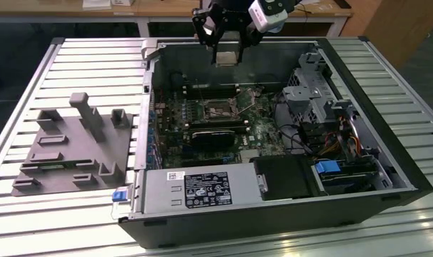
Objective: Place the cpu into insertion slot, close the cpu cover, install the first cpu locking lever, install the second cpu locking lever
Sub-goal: 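Place the cpu into insertion slot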
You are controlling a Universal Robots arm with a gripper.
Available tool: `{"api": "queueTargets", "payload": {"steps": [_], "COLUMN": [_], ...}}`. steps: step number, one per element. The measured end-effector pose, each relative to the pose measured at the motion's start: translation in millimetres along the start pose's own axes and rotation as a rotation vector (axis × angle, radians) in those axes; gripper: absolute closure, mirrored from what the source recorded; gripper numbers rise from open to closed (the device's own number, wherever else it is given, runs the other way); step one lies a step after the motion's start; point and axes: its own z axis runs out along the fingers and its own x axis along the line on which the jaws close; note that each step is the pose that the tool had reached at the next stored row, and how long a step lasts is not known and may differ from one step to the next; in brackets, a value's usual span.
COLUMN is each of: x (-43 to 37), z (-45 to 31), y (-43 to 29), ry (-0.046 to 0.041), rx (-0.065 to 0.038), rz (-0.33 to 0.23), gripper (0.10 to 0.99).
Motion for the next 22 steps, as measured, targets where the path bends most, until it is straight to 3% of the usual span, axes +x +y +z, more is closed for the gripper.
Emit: {"api": "queueTargets", "payload": {"steps": [22], "x": [-0.8], "z": [39.8], "y": [-3.6], "ry": [-0.0001], "rx": [0.0], "rz": [0.001], "gripper": [0.553]}}
